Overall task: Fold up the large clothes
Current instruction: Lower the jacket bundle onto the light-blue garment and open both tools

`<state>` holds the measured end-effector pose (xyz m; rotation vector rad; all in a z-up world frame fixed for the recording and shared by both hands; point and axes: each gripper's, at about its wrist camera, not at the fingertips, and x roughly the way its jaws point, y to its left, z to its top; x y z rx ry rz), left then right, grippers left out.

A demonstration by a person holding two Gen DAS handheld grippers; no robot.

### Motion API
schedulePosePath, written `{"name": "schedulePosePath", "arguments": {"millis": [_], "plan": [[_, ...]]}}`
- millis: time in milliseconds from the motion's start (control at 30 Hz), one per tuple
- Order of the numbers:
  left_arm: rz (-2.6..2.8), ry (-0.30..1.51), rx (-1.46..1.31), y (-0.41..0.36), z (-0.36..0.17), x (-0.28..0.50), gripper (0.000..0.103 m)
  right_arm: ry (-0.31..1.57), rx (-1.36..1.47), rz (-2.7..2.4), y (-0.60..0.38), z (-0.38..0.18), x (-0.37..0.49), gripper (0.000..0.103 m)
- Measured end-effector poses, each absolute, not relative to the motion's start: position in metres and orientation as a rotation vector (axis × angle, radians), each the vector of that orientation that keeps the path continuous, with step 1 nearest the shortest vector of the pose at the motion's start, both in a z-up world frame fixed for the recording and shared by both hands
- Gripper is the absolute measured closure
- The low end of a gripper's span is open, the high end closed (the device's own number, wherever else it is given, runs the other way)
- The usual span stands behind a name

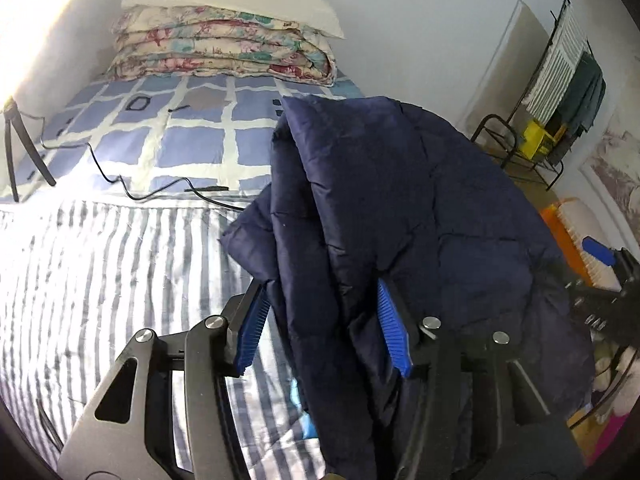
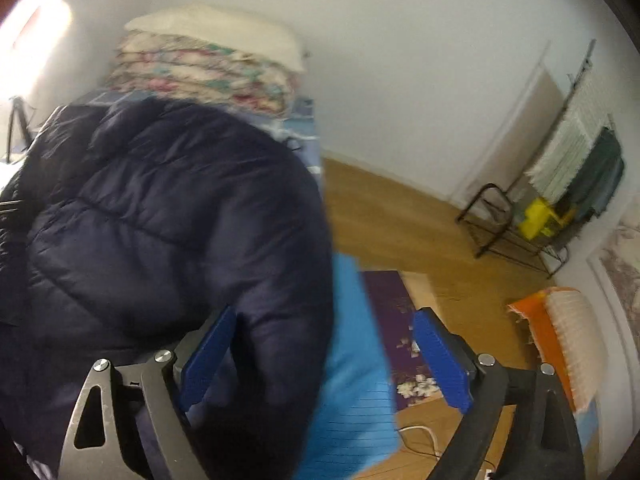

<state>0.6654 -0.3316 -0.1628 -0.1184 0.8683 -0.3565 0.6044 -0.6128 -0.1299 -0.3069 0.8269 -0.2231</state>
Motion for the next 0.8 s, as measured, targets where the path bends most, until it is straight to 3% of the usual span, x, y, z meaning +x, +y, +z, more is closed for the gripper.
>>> {"name": "schedulePosePath", "arguments": {"millis": [200,467,800], "plan": [[-0.35,0.802,-0.094,-0.32,-0.127,0.64,0.05,0.765,-0.16,-0.19,-0.635,-0.094,0.582,0.013],[-0.381,0.676,-0.077,-0.293,-0.037,0.571,0.049,0.677,-0.085,-0.12,-0.63,-0.044,0.525,0.013],[-0.413,0.499,-0.021,-0.235,0.091,0.437,0.038,0.542,-0.026,-0.058,-0.605,0.058,0.416,0.012]]}}
